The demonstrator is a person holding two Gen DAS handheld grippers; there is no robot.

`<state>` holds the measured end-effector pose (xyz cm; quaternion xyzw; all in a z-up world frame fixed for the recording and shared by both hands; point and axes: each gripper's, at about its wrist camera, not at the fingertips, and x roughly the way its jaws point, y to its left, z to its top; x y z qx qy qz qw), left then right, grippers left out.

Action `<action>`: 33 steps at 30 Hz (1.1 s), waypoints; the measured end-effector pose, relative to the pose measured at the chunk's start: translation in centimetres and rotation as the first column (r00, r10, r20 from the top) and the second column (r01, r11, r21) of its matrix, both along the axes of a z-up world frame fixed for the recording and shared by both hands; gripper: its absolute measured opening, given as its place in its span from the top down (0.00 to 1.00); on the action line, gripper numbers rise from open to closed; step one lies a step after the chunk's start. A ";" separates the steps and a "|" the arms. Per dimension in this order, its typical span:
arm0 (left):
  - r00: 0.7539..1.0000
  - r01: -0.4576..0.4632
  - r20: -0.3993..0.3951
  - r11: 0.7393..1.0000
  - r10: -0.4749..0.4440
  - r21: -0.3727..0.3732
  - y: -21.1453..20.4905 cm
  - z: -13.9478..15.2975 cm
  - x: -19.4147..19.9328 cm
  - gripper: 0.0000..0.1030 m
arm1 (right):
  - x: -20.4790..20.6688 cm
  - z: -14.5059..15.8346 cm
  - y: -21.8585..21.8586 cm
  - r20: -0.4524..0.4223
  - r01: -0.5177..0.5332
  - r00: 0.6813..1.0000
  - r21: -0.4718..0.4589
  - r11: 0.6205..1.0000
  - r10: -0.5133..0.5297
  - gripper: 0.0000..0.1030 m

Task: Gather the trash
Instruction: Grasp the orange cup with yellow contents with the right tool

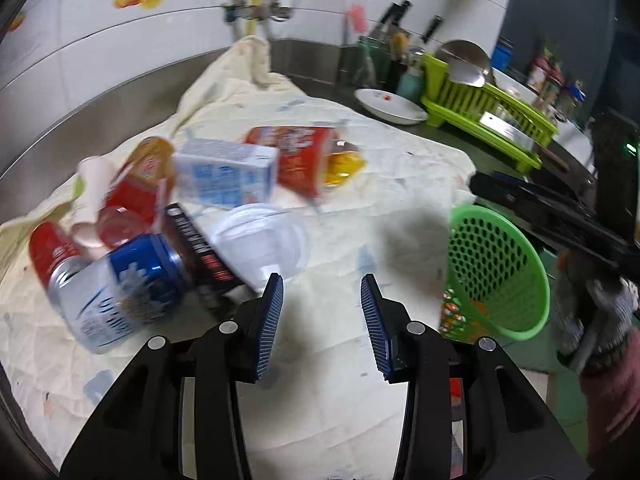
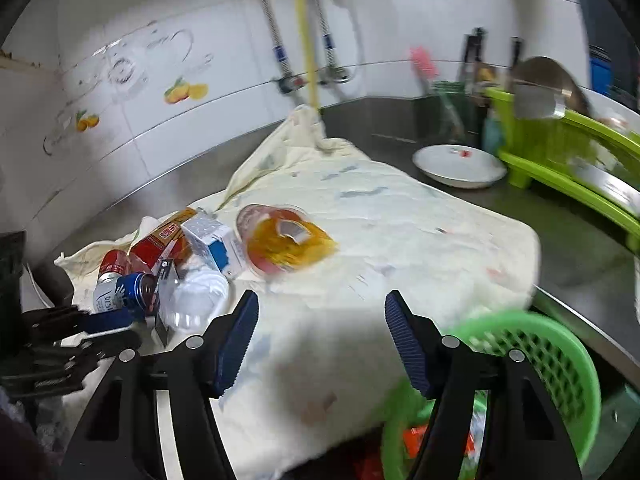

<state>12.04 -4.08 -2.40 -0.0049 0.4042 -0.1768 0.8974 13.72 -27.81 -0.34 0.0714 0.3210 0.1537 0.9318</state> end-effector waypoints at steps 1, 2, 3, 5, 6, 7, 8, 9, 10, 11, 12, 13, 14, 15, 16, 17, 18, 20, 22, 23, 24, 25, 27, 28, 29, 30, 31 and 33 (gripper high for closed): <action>1.000 -0.016 0.001 1.000 0.016 -0.002 0.7 0.0 0.1 0.59 | 1.1 -0.2 0.6 -0.004 -0.018 1.000 -0.009 1.000 0.018 0.39; 1.000 -0.025 0.001 1.000 0.025 -0.008 1.2 0.0 0.2 0.59 | 2.3 -0.5 1.3 -0.010 -0.034 0.999 -0.022 0.999 0.034 0.40; 0.999 -0.033 0.000 0.999 0.033 -0.012 1.7 -0.1 0.1 0.59 | 3.0 -0.7 1.7 -0.015 -0.048 0.999 -0.027 0.998 0.047 0.40; 0.999 -0.054 -0.007 0.998 0.054 -0.022 2.5 -0.2 0.4 0.59 | 5.0 -1.5 2.6 -0.026 -0.077 0.997 -0.045 0.996 0.076 0.40; 0.998 -0.060 -0.010 0.998 0.060 -0.027 2.8 -0.3 0.5 0.59 | 5.6 -1.8 2.9 -0.031 -0.089 0.996 -0.049 0.995 0.088 0.40; 0.998 -0.064 -0.011 0.998 0.064 -0.030 3.0 -0.4 0.5 0.59 | 6.2 -2.1 3.1 -0.038 -0.103 0.994 -0.051 0.993 0.101 0.40; 0.998 -0.065 -0.010 0.997 0.065 -0.028 3.2 -0.4 0.5 0.59 | 6.8 -2.4 3.3 -0.041 -0.113 0.993 -0.053 0.992 0.111 0.40; 0.998 -0.067 -0.004 0.998 0.067 -0.022 3.3 -0.3 0.6 0.59 | 7.6 -2.7 3.5 -0.041 -0.121 0.992 -0.062 0.991 0.119 0.40; 0.998 -0.068 0.000 0.997 0.068 -0.019 3.4 -0.3 0.6 0.59 | 8.4 -3.0 3.7 -0.042 -0.126 0.991 -0.070 0.990 0.123 0.40; 0.998 -0.069 0.002 0.997 0.069 -0.018 3.5 -0.3 0.6 0.59 | 9.0 -3.2 3.8 -0.047 -0.141 0.989 -0.065 0.988 0.138 0.40; 0.998 -0.070 0.003 0.997 0.070 -0.019 3.7 -0.2 0.7 0.59 | 9.5 -3.4 3.9 -0.048 -0.146 0.989 -0.066 0.987 0.143 0.40; 0.997 -0.072 0.006 0.997 0.072 -0.019 3.8 -0.1 0.7 0.59 | 10.0 -3.5 4.0 -0.049 -0.150 0.988 -0.073 0.986 0.146 0.40; 0.997 -0.076 0.009 0.997 0.076 -0.017 4.0 0.0 0.8 0.59 | 10.5 -3.7 4.1 -0.051 -0.161 0.986 -0.071 0.984 0.158 0.40; 0.997 -0.081 0.011 0.997 0.081 -0.016 4.2 0.0 0.9 0.59 | 11.2 -3.9 4.3 -0.054 -0.179 0.983 -0.061 0.982 0.176 0.40; 0.996 -0.084 0.009 0.996 0.084 -0.017 4.3 0.0 1.0 0.59 | 11.8 -4.1 4.4 -0.058 -0.187 0.981 -0.063 0.980 0.184 0.40; 0.996 -0.089 0.007 0.996 0.089 -0.017 4.5 -0.1 1.0 0.59 | 12.4 -4.3 4.7 -0.063 -0.185 0.982 -0.080 0.979 0.181 0.40; 0.996 -0.094 0.003 0.995 0.094 -0.017 4.5 -0.1 1.2 0.59 | 12.8 -4.4 4.8 -0.065 -0.193 0.980 -0.082 0.978 0.188 0.40; 0.995 -0.100 -0.004 0.995 0.100 -0.014 4.8 -0.4 1.3 0.59 | 13.8 -4.8 5.3 -0.073 -0.204 0.978 -0.099 0.974 0.198 0.40; 0.995 -0.104 -0.008 0.994 0.104 -0.010 4.9 -0.6 1.4 0.59 | 14.6 -5.1 5.7 -0.073 -0.220 0.974 -0.110 0.969 0.212 0.39; 0.994 -0.107 -0.009 0.994 0.107 -0.007 5.0 -0.6 1.4 0.59 | 14.9 -5.2 5.9 -0.072 -0.226 0.973 -0.116 0.967 0.219 0.38; 0.994 -0.110 -0.010 0.994 0.110 -0.006 5.1 -0.7 1.5 0.59 | 15.2 -5.3 6.0 -0.069 -0.222 0.974 -0.126 0.967 0.215 0.38; 0.994 -0.113 -0.011 0.994 0.112 -0.007 5.3 -0.7 1.5 0.59 | 15.4 -5.4 6.1 -0.070 -0.232 0.972 -0.121 0.965 0.225 0.38; 0.993 -0.120 -0.013 0.993 0.120 -0.008 5.5 -0.7 1.6 0.59 | 15.9 -5.9 6.1 -0.093 -0.249 0.966 -0.103 0.963 0.240 0.39; 0.992 -0.124 -0.013 0.992 0.124 -0.010 5.7 -0.7 1.6 0.59 | 16.0 -6.0 6.1 -0.099 -0.256 0.964 -0.107 0.961 0.246 0.43; 0.992 -0.127 -0.012 0.992 0.126 -0.011 5.9 -0.7 1.5 0.59 | 15.8 -6.0 6.2 -0.101 -0.266 0.962 -0.104 0.958 0.256 0.46; 0.991 -0.131 -0.011 0.991 0.131 -0.011 6.1 -0.6 1.5 0.59 | 15.6 -6.0 6.2 -0.096 -0.267 0.962 -0.110 0.957 0.257 0.52; 0.991 -0.134 -0.011 0.991 0.134 -0.012 6.2 -0.6 1.6 0.59 | 15.3 -5.9 6.2 -0.093 -0.260 0.964 -0.119 0.958 0.250 0.57; 0.990 -0.140 -0.008 0.990 0.140 -0.016 6.6 -0.5 1.6 0.59 | 14.9 -5.9 6.0 -0.096 -0.258 0.964 -0.109 0.960 0.248 0.63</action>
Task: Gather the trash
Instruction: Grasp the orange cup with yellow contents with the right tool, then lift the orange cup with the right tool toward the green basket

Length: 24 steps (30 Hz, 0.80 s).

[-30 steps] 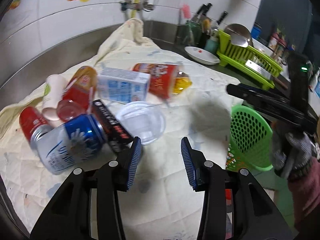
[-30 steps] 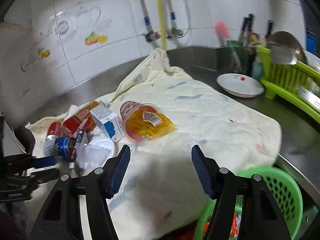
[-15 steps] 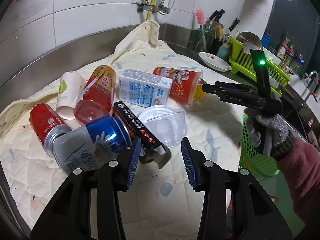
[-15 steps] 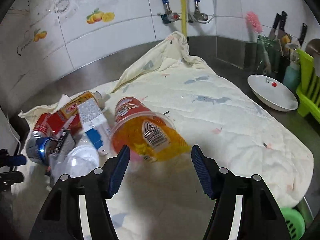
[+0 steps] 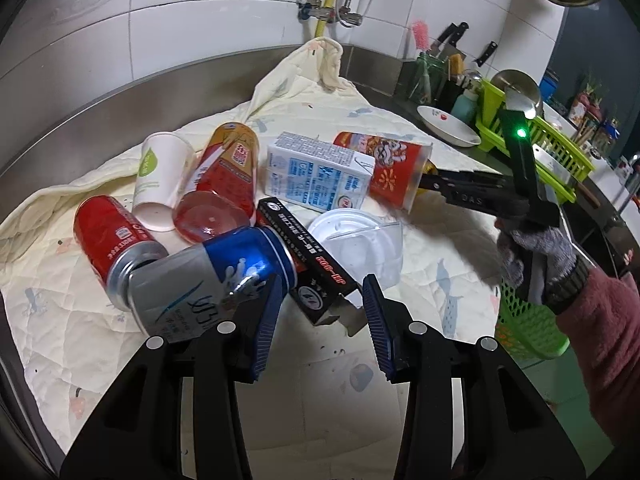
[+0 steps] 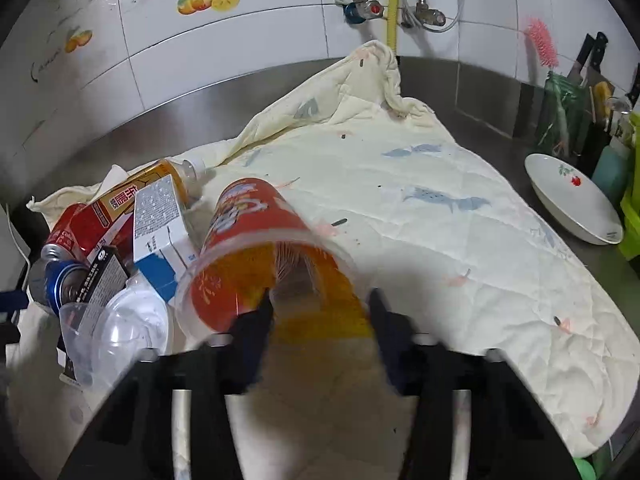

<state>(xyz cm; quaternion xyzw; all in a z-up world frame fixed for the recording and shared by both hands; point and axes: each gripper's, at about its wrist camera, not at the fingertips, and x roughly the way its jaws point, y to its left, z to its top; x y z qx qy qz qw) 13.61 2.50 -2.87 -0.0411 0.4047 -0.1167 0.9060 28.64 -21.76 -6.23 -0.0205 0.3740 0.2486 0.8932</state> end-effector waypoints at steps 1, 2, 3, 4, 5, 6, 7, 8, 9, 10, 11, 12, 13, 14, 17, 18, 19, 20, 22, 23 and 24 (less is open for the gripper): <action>1.000 -0.002 0.003 1.000 0.002 0.002 0.1 0.1 -0.1 0.59 | -0.3 0.1 0.0 0.005 0.003 1.000 -0.005 1.000 -0.003 0.64; 1.000 -0.006 0.007 1.000 0.006 0.003 0.2 0.2 -0.1 0.59 | -0.6 0.1 -0.1 0.008 0.002 1.000 -0.005 1.000 -0.002 0.64; 1.000 -0.008 0.010 1.000 0.008 0.001 0.3 0.3 -0.3 0.59 | -1.0 0.2 -0.1 0.012 0.004 1.000 -0.005 1.000 -0.004 0.65; 1.000 -0.011 0.012 1.000 0.011 0.000 0.5 0.5 -0.4 0.59 | -1.2 0.4 -0.2 0.015 0.008 1.000 -0.010 1.000 -0.008 0.65; 1.000 -0.013 0.014 1.000 0.013 0.002 0.6 0.5 -0.5 0.59 | -1.6 0.6 -0.2 0.016 0.015 1.000 -0.013 1.000 -0.015 0.66; 1.000 -0.017 0.017 1.000 0.017 0.004 0.8 0.6 -0.6 0.59 | -1.9 0.8 -0.3 0.016 0.016 1.000 -0.007 1.000 -0.015 0.66; 1.000 -0.020 0.019 1.000 0.020 0.006 1.0 0.7 -0.7 0.59 | -2.3 1.0 -0.5 0.019 0.019 1.000 0.000 1.000 -0.019 0.66; 1.000 -0.022 0.020 1.000 0.022 0.005 1.1 0.8 -0.8 0.59 | -2.6 1.2 -0.6 0.023 0.025 0.999 -0.003 1.000 -0.025 0.66; 0.999 -0.026 0.022 1.000 0.026 0.005 1.3 0.8 -0.8 0.59 | -3.1 1.4 -0.7 0.029 0.033 0.999 -0.009 0.999 -0.032 0.66; 0.999 -0.032 0.023 0.999 0.032 0.006 1.5 0.8 -0.8 0.59 | -3.5 1.6 -0.8 0.031 0.038 0.999 -0.016 0.999 -0.037 0.66; 0.999 -0.035 0.023 0.999 0.034 0.008 1.6 0.8 -0.9 0.57 | -3.9 1.6 -0.9 0.032 0.048 0.998 -0.030 0.998 -0.047 0.66; 0.999 -0.039 0.026 0.999 0.039 0.011 1.8 0.9 -0.9 0.54 | -4.3 1.7 -1.0 0.037 0.056 0.998 -0.040 0.998 -0.055 0.66; 0.999 -0.044 0.029 0.999 0.043 0.016 1.9 1.0 -1.0 0.48 | -4.8 1.8 -1.2 0.044 0.067 0.997 -0.052 0.996 -0.064 0.66; 0.998 -0.047 0.036 0.999 0.046 0.022 1.9 1.1 -1.1 0.47 | -5.1 1.8 -1.3 0.046 0.075 0.996 -0.056 0.996 -0.072 0.66; 0.998 -0.033 0.060 0.999 0.031 0.043 2.0 1.5 -1.7 0.47 | -6.6 1.9 -2.2 0.043 0.101 0.994 -0.048 0.994 -0.099 0.66; 0.998 -0.026 0.064 0.998 0.023 0.053 2.0 1.6 -1.8 0.47 | -7.3 2.0 -2.4 0.044 0.109 0.993 -0.051 0.993 -0.106 0.66; 0.998 -0.014 0.067 0.998 0.010 0.069 2.0 1.6 -2.0 0.46 | -7.9 2.0 -2.6 0.043 0.116 0.993 -0.050 0.992 -0.114 0.66; 0.998 -0.003 0.063 0.996 -0.002 0.084 2.1 1.4 -2.1 0.46 | -8.3 2.1 -2.7 0.040 0.121 0.992 -0.048 0.991 -0.120 0.66; 0.999 0.012 0.048 0.994 -0.017 0.107 2.2 1.1 -2.2 0.46 | -9.5 2.2 -3.0 0.036 0.123 0.992 -0.037 0.992 -0.122 0.66; 0.999 0.029 0.033 0.993 -0.033 0.117 2.3 0.8 -2.2 0.44 | -10.1 2.2 -3.0 0.040 0.125 0.991 -0.038 0.991 -0.124 0.66; 0.999 0.039 0.024 0.991 -0.042 0.129 2.5 0.5 -2.2 0.44 | -11.0 2.2 -3.1 0.041 0.132 0.991 -0.036 0.991 -0.130 0.66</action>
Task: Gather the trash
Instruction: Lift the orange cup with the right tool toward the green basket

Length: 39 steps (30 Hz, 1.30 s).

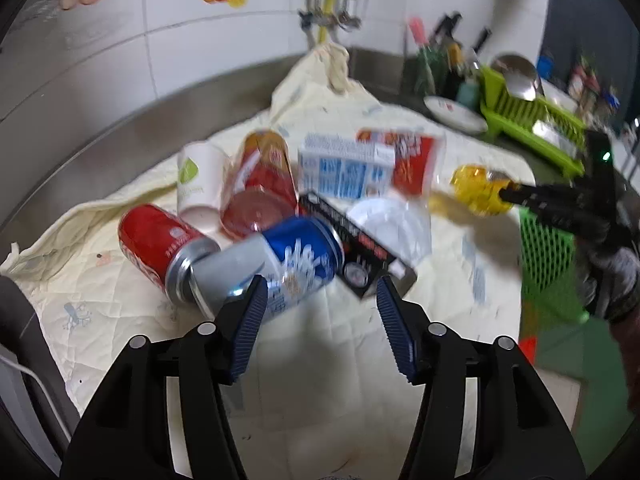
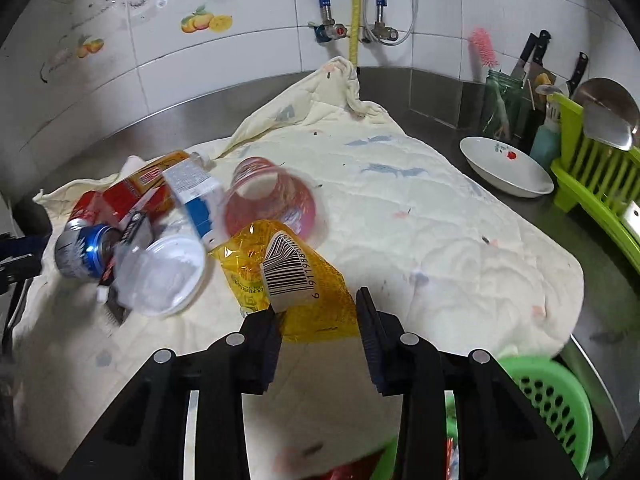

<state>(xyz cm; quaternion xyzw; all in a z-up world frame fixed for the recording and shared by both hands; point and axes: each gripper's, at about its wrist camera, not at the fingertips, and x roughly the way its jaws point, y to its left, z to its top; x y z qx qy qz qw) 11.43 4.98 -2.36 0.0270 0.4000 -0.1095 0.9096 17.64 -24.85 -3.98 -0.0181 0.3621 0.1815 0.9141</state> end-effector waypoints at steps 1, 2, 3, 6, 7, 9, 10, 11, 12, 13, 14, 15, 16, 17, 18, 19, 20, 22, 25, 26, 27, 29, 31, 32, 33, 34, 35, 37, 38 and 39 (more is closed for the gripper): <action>1.000 0.006 -0.007 1.000 -0.006 0.024 0.1 -0.3 -0.1 0.44 | -0.6 0.0 -0.1 -0.003 0.004 1.000 0.010 1.000 -0.004 0.66; 1.000 0.019 -0.014 0.999 -0.019 0.035 0.4 -0.5 -0.2 0.44 | -1.0 0.1 -0.1 -0.005 0.006 1.000 0.020 1.000 -0.006 0.66; 1.000 0.021 -0.013 0.999 -0.021 0.040 0.6 -0.6 -0.3 0.44 | -1.8 0.2 -0.2 -0.005 0.011 1.000 0.031 0.999 -0.010 0.66; 1.000 0.000 0.014 0.999 0.000 0.039 2.0 -0.3 -0.7 0.43 | -3.5 0.3 -0.3 -0.004 0.021 1.000 0.054 0.998 -0.021 0.66; 1.000 -0.013 0.022 1.000 0.012 0.027 2.7 -0.2 -0.8 0.44 | -4.0 0.4 -0.3 -0.002 0.028 1.000 0.061 0.998 -0.028 0.66; 0.999 -0.029 0.028 0.999 0.028 0.016 3.8 -0.1 -1.0 0.43 | -5.1 0.5 -0.7 -0.002 0.046 0.999 0.081 0.996 -0.046 0.66; 0.999 -0.037 0.030 0.999 0.037 0.013 4.1 -0.1 -1.0 0.43 | -5.5 0.6 -0.8 -0.003 0.050 0.999 0.088 0.995 -0.050 0.66; 0.998 -0.051 0.029 0.999 0.051 0.006 4.5 -0.1 -0.9 0.44 | -6.0 0.7 -1.0 -0.001 0.061 0.998 0.093 0.994 -0.061 0.66; 0.998 -0.061 0.029 0.998 0.061 -0.003 4.9 0.0 -0.9 0.44 | -6.3 0.8 -1.1 -0.002 0.065 0.998 0.096 0.993 -0.065 0.66; 0.998 -0.062 0.026 0.998 0.063 -0.022 5.1 0.1 -0.7 0.44 | -6.6 0.9 -1.2 -0.001 0.069 0.998 0.098 0.993 -0.069 0.66; 0.998 -0.058 0.020 0.998 0.059 -0.035 5.1 0.1 -0.5 0.44 | -6.9 1.0 -1.2 0.001 0.075 0.997 0.095 0.993 -0.076 0.66; 0.999 -0.036 0.010 0.998 0.036 -0.055 4.7 0.2 -0.2 0.44 | -7.2 1.1 -1.3 0.002 0.083 0.997 0.099 0.992 -0.083 0.66; 1.000 -0.018 0.011 0.998 0.019 -0.067 4.1 0.3 -0.1 0.44 | -7.4 1.2 -1.4 0.001 0.086 0.996 0.110 0.990 -0.086 0.66; 1.000 -0.002 0.012 0.997 0.003 -0.078 3.4 0.4 0.0 0.44 | -7.6 1.3 -1.4 0.003 0.089 0.996 0.112 0.990 -0.090 0.66; 1.000 0.015 0.008 0.996 -0.015 -0.086 2.5 0.4 0.1 0.44 | -7.8 1.4 -1.4 0.007 0.093 0.995 0.108 0.990 -0.095 0.66; 0.999 0.034 0.009 0.995 -0.034 -0.095 1.3 0.3 0.2 0.44 | -8.0 1.5 -1.3 0.009 0.094 0.995 0.110 0.989 -0.096 0.66; 0.999 0.049 0.009 0.993 -0.048 -0.111 0.3 0.1 0.2 0.44 | -8.2 1.5 -1.3 0.009 0.093 0.995 0.118 0.989 -0.095 0.66; 0.998 0.066 -0.004 0.991 -0.067 -0.119 -1.6 -0.5 0.2 0.45 | -8.6 1.6 -1.3 0.013 0.092 0.995 0.118 0.989 -0.094 0.66; 0.998 0.049 -0.032 0.992 -0.053 -0.118 -4.3 -2.0 0.5 0.46 | -9.0 1.3 -1.4 0.009 0.084 0.996 0.119 0.989 -0.086 0.66; 0.999 0.037 -0.035 0.993 -0.042 -0.114 -4.9 -2.3 0.6 0.46 | -9.0 1.1 -1.4 0.006 0.083 0.996 0.119 0.989 -0.085 0.66; 0.999 0.021 -0.035 0.995 -0.025 -0.098 -5.7 -2.9 0.9 0.46 | -9.0 0.9 -1.4 0.002 0.084 0.996 0.120 0.989 -0.085 0.66; 1.000 -0.025 -0.015 0.999 0.025 -0.047 -6.7 -3.7 1.4 0.46 | -9.0 0.7 -1.6 -0.005 0.084 0.996 0.131 0.988 -0.084 0.66; 0.997 -0.072 -0.032 0.997 0.072 -0.024 -7.2 -4.6 2.1 0.47 | -9.0 0.5 -1.8 -0.008 0.086 0.996 0.139 0.987 -0.086 0.66; 0.994 -0.099 -0.046 0.995 0.098 -0.026 -7.2 -5.1 2.6 0.51 | -9.1 0.4 -1.8 -0.009 0.083 0.997 0.144 0.986 -0.083 0.66; 0.991 -0.121 -0.056 0.992 0.120 -0.025 -7.1 -5.3 2.9 0.51 | -9.2 0.4 -1.9 -0.007 0.083 0.997 0.145 0.986 -0.083 0.66; 0.988 -0.142 -0.072 0.989 0.139 -0.037 -6.9 -5.7 3.3 0.51 | -9.2 0.4 -2.0 -0.006 0.082 0.997 0.147 0.986 -0.082 0.66; 0.985 -0.155 -0.081 0.987 0.151 -0.050 -6.8 -5.9 3.5 0.51 | -9.3 0.3 -2.1 -0.008 0.082 0.997 0.153 0.985 -0.082 0.66; 0.984 -0.166 -0.078 0.984 0.161 -0.060 -6.9 -6.2 3.6 0.52 | -9.5 0.1 -2.3 -0.009 0.086 0.996 0.152 0.985 -0.086 0.66; 0.984 -0.168 -0.073 0.984 0.164 -0.053 -7.0 -6.3 3.7 0.56 | -9.6 0.0 -2.4 -0.010 0.089 0.996 0.154 0.984 -0.088 0.66; 0.984 -0.167 -0.070 0.985 0.163 -0.054 -7.1 -6.3 3.7 0.59 | -9.6 -0.1 -2.5 -0.013 0.092 0.996 0.157 0.983 -0.091 0.66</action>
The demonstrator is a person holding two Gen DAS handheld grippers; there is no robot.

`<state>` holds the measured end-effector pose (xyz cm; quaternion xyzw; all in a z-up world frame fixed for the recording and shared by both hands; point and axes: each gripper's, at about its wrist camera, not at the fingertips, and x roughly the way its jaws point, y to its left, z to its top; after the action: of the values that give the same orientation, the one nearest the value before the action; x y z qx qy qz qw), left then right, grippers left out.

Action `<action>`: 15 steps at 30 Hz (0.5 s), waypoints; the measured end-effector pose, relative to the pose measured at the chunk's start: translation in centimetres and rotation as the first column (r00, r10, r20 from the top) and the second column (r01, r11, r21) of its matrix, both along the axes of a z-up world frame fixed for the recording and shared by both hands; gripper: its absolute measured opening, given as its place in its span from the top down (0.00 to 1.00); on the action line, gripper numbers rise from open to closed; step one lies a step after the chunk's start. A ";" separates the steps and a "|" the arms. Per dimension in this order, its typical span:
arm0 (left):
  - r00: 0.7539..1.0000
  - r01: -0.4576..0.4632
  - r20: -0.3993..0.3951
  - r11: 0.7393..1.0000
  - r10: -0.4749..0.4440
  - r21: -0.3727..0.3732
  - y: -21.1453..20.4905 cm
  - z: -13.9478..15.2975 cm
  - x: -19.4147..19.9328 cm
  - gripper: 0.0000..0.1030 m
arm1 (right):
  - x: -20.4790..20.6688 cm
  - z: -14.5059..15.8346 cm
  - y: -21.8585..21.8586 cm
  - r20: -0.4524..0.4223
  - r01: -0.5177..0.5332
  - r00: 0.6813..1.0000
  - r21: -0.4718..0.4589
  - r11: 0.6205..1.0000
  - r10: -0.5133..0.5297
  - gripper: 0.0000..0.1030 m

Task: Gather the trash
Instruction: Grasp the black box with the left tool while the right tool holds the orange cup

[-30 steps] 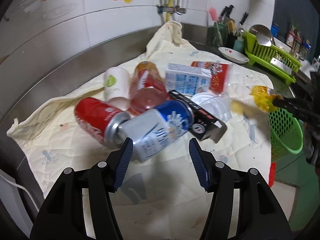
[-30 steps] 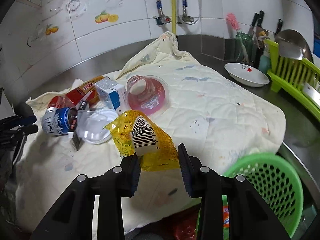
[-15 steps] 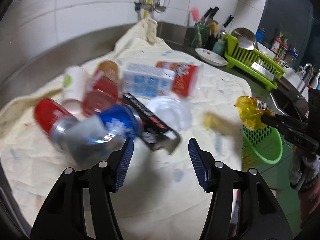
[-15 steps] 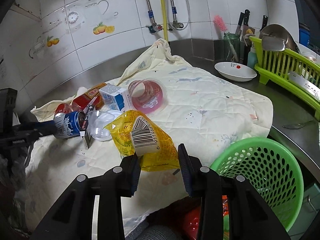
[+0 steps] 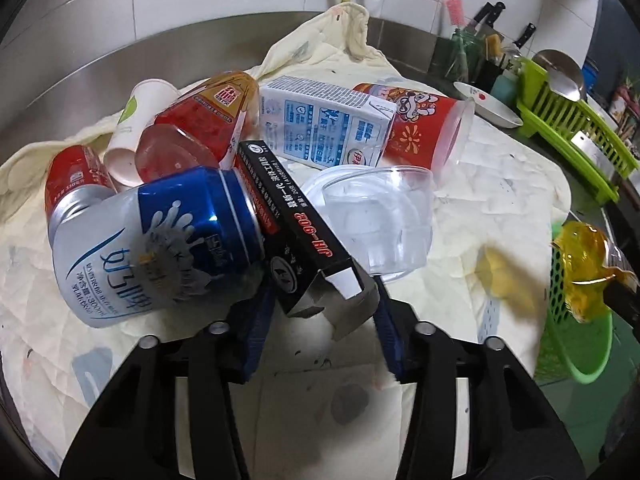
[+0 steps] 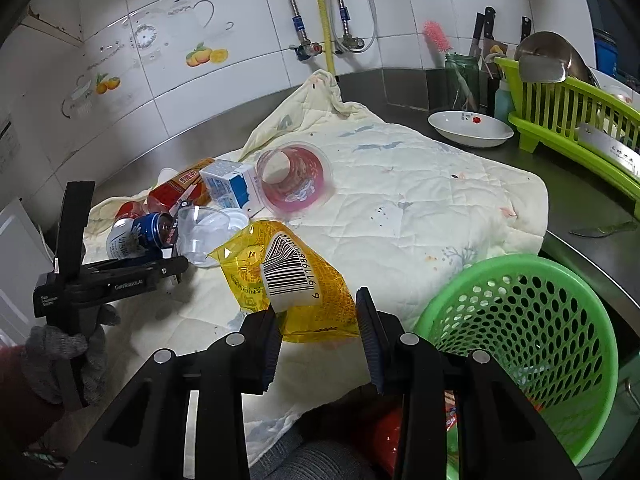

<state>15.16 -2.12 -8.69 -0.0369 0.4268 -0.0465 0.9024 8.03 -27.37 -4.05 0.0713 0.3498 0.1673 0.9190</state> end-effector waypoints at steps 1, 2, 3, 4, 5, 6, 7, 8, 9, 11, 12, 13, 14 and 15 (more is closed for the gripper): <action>1.000 -0.006 0.003 1.000 0.006 -0.008 0.0 0.0 0.0 0.59 | 0.0 -0.1 -0.1 -0.004 0.004 1.000 0.001 1.000 -0.004 0.66; 1.000 -0.007 0.010 1.000 0.007 -0.013 0.1 0.0 0.0 0.61 | -0.1 -0.2 -0.2 -0.007 0.008 1.000 0.000 1.000 -0.008 0.66; 1.000 -0.006 0.014 1.000 0.007 -0.015 0.2 0.2 0.0 0.63 | -0.2 -0.3 -0.4 -0.010 0.011 1.000 0.001 1.000 -0.011 0.66; 1.000 -0.003 0.017 1.000 0.004 -0.020 0.3 0.3 -0.1 0.64 | -0.3 -0.4 -0.5 -0.012 0.015 1.000 0.002 1.000 -0.015 0.66; 1.000 0.000 0.020 1.000 0.000 -0.030 0.5 0.4 -0.3 0.67 | -0.4 -0.4 -0.6 -0.010 0.019 1.000 0.001 1.000 -0.019 0.66; 1.000 0.005 0.025 0.999 -0.004 -0.041 0.8 0.5 -0.5 0.71 | -0.6 -0.4 -0.7 -0.009 0.022 1.000 0.001 1.000 -0.022 0.66; 1.000 0.006 0.027 0.999 -0.004 -0.049 1.0 0.6 -0.8 0.72 | -0.7 -0.4 -0.8 -0.008 0.024 1.000 0.004 1.000 -0.024 0.66; 1.000 0.009 0.026 0.998 -0.007 -0.061 1.2 0.8 -1.0 0.75 | -0.8 -0.4 -1.0 -0.008 0.029 1.000 0.006 1.000 -0.029 0.66; 1.000 0.012 0.026 0.997 -0.010 -0.074 1.4 0.9 -1.3 0.75 | -0.9 -0.4 -1.1 -0.008 0.032 0.999 0.008 0.999 -0.032 0.66; 0.999 0.021 0.038 0.996 -0.018 -0.083 1.9 1.5 -2.1 0.77 | -1.2 -0.4 -1.3 -0.006 0.042 0.999 0.010 0.999 -0.042 0.66; 0.999 0.030 0.043 0.996 -0.026 -0.089 2.1 1.8 -2.5 0.77 | -1.3 -0.3 -1.5 -0.005 0.046 0.999 0.010 0.999 -0.045 0.66; 0.998 0.036 0.046 0.995 -0.031 -0.096 2.3 2.1 -2.9 0.78 | -1.5 -0.3 -1.6 -0.003 0.049 0.999 0.011 0.999 -0.049 0.66; 0.998 0.044 0.049 0.993 -0.039 -0.109 2.6 2.3 -3.3 0.78 | -1.6 -0.2 -1.6 -0.001 0.053 0.999 0.012 0.999 -0.053 0.66; 0.998 0.050 0.049 0.992 -0.044 -0.120 2.8 2.4 -3.6 0.78 | -1.8 -0.1 -1.8 0.001 0.059 0.998 0.012 0.998 -0.059 0.66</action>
<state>11.51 0.68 -6.30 -0.0804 0.4030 -0.0942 0.9068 6.20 -29.18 -4.16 0.0871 0.3458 0.1420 0.9234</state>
